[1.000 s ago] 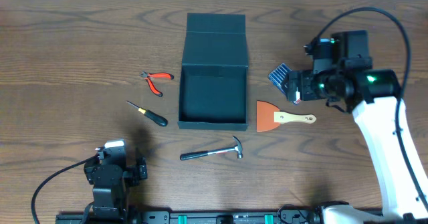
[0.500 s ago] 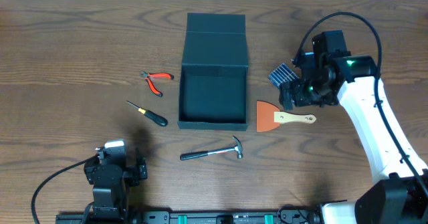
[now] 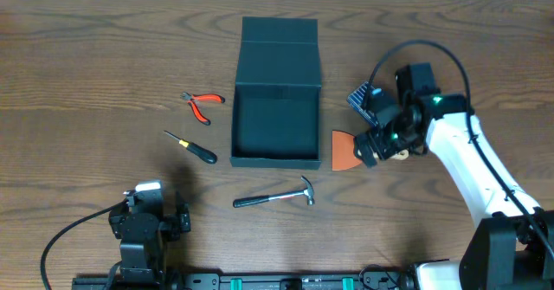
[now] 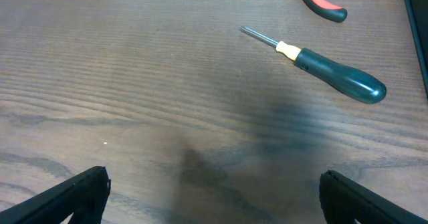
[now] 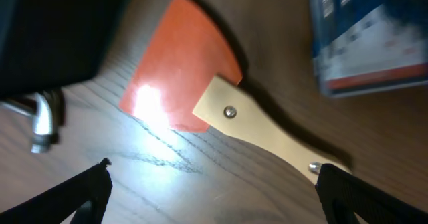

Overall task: Pack container
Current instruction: 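Move the right gripper over the orange scraper's wooden handle, then lower the right gripper and close it on the scraper handle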

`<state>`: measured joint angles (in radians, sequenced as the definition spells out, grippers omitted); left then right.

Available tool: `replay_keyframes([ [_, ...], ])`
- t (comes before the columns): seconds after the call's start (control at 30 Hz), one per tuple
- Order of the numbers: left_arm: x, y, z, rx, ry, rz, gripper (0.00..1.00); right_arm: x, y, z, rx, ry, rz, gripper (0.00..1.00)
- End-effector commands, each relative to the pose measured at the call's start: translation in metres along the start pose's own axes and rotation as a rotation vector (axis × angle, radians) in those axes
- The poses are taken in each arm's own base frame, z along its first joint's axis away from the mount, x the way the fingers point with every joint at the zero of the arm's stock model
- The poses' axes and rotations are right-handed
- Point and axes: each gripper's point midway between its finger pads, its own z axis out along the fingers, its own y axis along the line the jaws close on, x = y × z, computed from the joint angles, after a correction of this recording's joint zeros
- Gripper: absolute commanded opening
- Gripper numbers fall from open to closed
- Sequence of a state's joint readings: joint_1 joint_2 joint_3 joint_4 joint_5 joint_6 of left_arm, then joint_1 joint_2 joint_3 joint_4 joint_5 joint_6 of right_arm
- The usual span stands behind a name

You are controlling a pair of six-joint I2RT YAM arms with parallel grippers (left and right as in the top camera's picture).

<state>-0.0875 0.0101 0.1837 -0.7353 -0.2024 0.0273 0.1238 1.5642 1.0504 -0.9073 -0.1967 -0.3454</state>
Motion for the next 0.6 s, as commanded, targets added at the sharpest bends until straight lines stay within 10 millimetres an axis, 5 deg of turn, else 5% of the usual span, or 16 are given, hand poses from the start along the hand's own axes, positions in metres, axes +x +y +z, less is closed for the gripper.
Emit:
replay_keyframes([
  [0.0, 0.005, 0.002, 0.003, -0.016, 0.010, 0.010, 0.98, 0.015, -0.003, 0.018, 0.024, 0.038, -0.045, 0.99],
  [0.23, 0.005, 0.002, 0.003, -0.016, 0.010, 0.010, 0.98, 0.008, -0.041, 0.020, 0.235, 0.025, -0.095, 0.99],
  [0.57, 0.005, 0.002, 0.003, -0.016, 0.010, 0.010, 0.99, -0.015, -0.054, 0.022, 0.282, -0.039, -0.248, 0.92],
])
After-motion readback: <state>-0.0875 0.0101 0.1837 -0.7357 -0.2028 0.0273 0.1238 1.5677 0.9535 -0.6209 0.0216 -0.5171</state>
